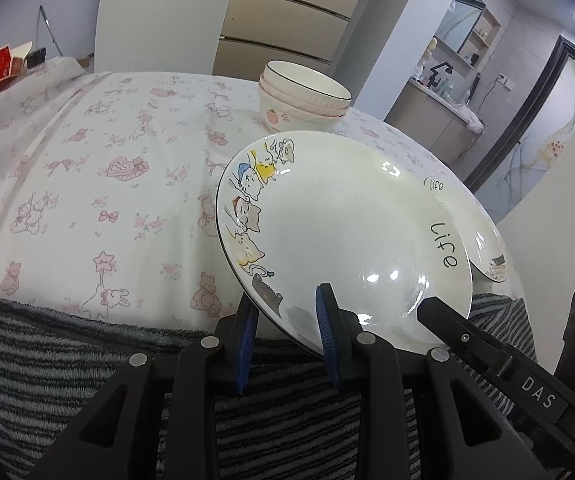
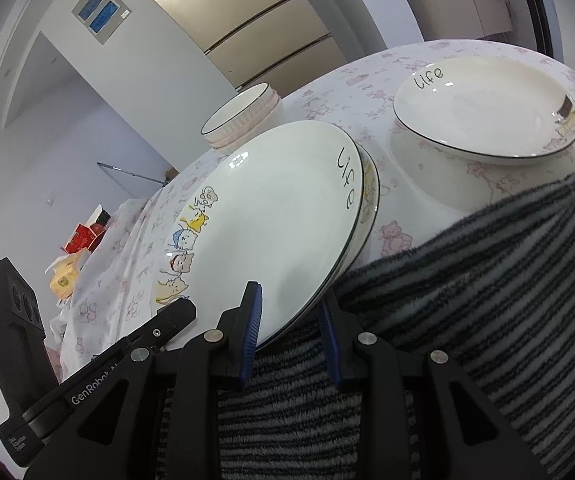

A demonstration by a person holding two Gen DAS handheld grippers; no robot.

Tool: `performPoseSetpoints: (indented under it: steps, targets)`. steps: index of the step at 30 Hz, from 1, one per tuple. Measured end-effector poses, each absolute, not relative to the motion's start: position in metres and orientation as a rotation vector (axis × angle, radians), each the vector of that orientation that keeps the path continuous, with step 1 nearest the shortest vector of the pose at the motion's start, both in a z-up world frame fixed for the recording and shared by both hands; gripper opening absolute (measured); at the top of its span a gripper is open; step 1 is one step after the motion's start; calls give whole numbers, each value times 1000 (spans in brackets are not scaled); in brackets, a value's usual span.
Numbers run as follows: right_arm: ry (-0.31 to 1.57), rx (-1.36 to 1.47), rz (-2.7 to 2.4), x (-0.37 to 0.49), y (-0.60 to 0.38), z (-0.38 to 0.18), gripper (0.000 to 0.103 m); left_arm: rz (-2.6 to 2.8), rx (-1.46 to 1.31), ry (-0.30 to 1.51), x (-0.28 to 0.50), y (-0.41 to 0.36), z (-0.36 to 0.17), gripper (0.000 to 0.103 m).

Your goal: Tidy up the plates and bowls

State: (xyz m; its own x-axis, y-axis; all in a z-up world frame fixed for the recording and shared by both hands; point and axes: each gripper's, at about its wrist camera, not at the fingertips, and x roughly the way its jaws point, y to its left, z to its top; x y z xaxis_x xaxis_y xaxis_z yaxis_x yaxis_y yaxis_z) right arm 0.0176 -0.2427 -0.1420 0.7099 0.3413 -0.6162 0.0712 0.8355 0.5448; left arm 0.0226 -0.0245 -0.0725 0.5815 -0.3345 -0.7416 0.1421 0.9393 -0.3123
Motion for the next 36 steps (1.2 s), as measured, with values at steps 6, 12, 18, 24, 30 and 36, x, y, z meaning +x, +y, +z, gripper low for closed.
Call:
performPoseSetpoints:
  steps: [6, 12, 18, 24, 30, 36]
  targets:
    - [786, 613, 166, 21, -246, -148, 32, -282, -233, 892, 26, -25, -73, 36]
    - [794, 635, 179, 24, -248, -149, 35, -308, -283, 916, 34, -18, -74, 37]
    - [800, 627, 195, 27, -247, -148, 37, -292, -253, 901, 32, -23, -74, 37]
    - [790, 634, 203, 26, -249, -149, 37, -310, -269, 896, 31, -20, -75, 38]
    - [779, 645, 205, 25, -252, -151, 37, -310, -273, 878, 28, -19, -74, 38]
    - [771, 701, 200, 24, -259, -154, 37, -296, -260, 879, 30, -21, -74, 38]
